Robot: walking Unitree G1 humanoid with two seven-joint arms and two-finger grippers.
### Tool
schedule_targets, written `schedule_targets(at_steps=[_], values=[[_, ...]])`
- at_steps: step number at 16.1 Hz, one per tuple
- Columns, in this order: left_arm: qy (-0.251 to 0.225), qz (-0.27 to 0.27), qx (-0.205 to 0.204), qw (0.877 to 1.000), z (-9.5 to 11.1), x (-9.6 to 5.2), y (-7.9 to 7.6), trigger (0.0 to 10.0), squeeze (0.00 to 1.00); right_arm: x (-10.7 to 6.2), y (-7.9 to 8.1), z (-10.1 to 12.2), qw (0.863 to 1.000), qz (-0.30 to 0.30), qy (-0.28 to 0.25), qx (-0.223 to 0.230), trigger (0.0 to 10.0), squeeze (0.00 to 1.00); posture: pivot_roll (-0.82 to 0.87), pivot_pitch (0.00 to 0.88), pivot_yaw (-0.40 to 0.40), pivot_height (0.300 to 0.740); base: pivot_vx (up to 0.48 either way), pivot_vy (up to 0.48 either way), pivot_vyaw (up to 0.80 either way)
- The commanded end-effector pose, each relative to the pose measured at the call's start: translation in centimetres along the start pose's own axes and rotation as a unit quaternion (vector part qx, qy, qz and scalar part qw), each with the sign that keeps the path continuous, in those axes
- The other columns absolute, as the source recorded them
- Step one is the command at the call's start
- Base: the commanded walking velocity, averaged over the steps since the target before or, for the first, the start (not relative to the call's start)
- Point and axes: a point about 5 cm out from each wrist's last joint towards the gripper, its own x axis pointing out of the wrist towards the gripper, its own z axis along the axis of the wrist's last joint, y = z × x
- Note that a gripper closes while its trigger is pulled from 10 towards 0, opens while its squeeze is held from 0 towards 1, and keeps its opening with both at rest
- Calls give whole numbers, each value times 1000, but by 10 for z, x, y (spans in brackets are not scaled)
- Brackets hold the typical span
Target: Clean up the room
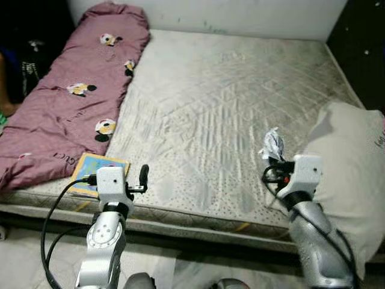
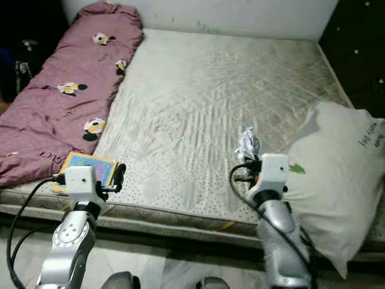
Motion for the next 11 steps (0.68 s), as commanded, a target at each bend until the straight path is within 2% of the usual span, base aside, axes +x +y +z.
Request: schedule_targets(at_steps=[1, 2, 3, 5, 6, 7, 8, 11], values=[[-2, 3, -1, 1000, 2, -2, 6, 10000, 0, -1, 0, 6, 999, -26, -12, -33, 10000, 0, -27, 95, -31, 740, 0, 0, 0], [-7, -1, 0, 1000, 4, -1, 7, 10000, 0, -6, 6, 0, 998, 10, 6, -67, 10000, 0, -25, 99, -34, 740, 0, 0, 0], [-10, 1, 2, 1000, 5, -1, 8, 10000, 0, -11, 17, -3, 996, 86, 22, 33, 10000, 0, -25, 101, -39, 740, 0, 0, 0], [-18, 2, 9, 1000, 8, -1, 9, 10000, 0, -5, 2, 1, 999, 7, 8, 36, 10000, 0, -22, 103, -47, 740, 0, 0, 0], [-19, 3, 9, 1000, 8, -1, 10, 10000, 0, -2, -1, 2, 1000, -15, 5, 12, 10000, 0, -21, 102, -49, 740, 0, 0, 0], [-20, 3, 10, 1000, 8, -2, 10, 10000, 0, 1, 1, 3, 1000, -3, -8, 19, 10000, 0, -19, 99, -48, 740, 0, 0, 0], [-20, 4, 11, 1000, 9, -1, 11, 10000, 0, 1, 5, 5, 998, 26, -10, 57, 10000, 0, -17, 97, -47, 740, 0, 0, 0], [-17, 6, 7, 1000, 10, 1, 12, 10000, 0, 1, 4, 3, 1000, 7, 3, 16, 10000, 0, -16, 94, -43, 740, 0, 0, 0]])
